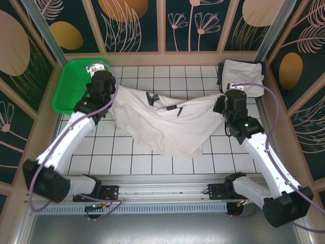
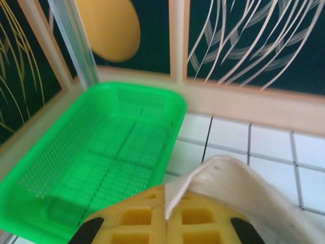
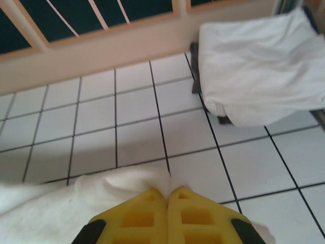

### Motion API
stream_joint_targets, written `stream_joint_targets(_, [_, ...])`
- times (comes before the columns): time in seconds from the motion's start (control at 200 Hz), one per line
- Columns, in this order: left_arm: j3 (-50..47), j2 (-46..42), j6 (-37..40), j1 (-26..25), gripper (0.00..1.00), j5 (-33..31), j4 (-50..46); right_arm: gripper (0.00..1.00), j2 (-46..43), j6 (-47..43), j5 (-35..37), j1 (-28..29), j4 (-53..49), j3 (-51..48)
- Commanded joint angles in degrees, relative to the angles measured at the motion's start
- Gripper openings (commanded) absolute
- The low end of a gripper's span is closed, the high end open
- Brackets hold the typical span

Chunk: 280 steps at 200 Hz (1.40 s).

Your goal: Fold and stack the t-shirts

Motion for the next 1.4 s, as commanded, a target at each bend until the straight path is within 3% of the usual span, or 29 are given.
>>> stream_joint_targets(0.0, [7.07,3.9,-0.4,2.34,0.0,5.33,0.2,0.0,1.24,1.21,-10.19,-4.55,4.94,0.2])
stream_joint_targets(0.11, [19.02,6.78,3.51,2.79,0.0,8.97,0.78,0.0,6.29,2.69,-17.93,-9.95,3.09,9.07])
stream_joint_targets(0.26, [40.92,10.38,7.86,2.77,0.0,12.93,-4.83,0.0,11.92,4.08,-20.48,-10.58,-3.77,25.33])
stream_joint_targets(0.375, [45.97,7.0,10.5,2.76,0.0,14.87,-4.57,0.0,11.02,6.31,-22.91,-10.55,-5.02,29.98])
stream_joint_targets(0.45, [38.85,0.4,11.77,2.78,0.0,18.98,0.05,0.0,9.53,7.84,-24.73,-10.6,-3.97,28.44])
stream_joint_targets(0.57, [15.08,-13.01,9.7,2.76,0.0,23.54,11.31,0.0,10.05,8.96,-26.35,-10.74,0.46,21.53])
stream_joint_targets(0.666, [-1.87,-18.93,5.39,2.77,0.0,24.87,15.48,0.0,15.64,7.95,-25.45,-11.32,6.59,16.73])
stream_joint_targets(0.731, [-11.79,-19.82,0.53,2.74,0.0,24.61,17.68,0.23,22.15,7.06,-22.99,-11.93,10.12,16.44])
stream_joint_targets(0.786, [-19.0,-18.92,-3.04,2.8,0.0,24.32,19.26,0.25,29.42,4.78,-21.34,-12.01,8.61,20.36])
stream_joint_targets(0.841, [-23.76,-17.05,-6.64,2.75,0.0,22.15,19.72,0.36,36.55,3.56,-19.63,-11.92,3.19,26.08])
stream_joint_targets(0.951, [-27.26,-11.2,-11.24,2.79,0.0,15.51,16.3,0.51,41.88,1.87,-11.1,-8.23,-4.91,30.79])
stream_joint_targets(1.071, [-25.67,-6.33,-12.16,2.73,0.0,12.23,12.16,0.56,32.83,2.93,-2.44,0.52,-1.34,19.16])
stream_joint_targets(1.211, [-26.11,-5.53,-12.0,2.75,0.0,11.49,12.65,0.54,17.56,4.57,-8.03,13.46,14.84,-3.86])
stream_joint_targets(1.296, [-26.33,-5.56,-12.18,2.77,0.0,11.47,12.83,0.49,15.8,6.99,-11.11,15.13,20.37,-12.5])
stream_joint_targets(1.396, [-26.72,-5.78,-12.26,2.81,0.0,11.76,13.13,0.48,20.1,6.36,-9.56,14.57,21.84,-14.98])
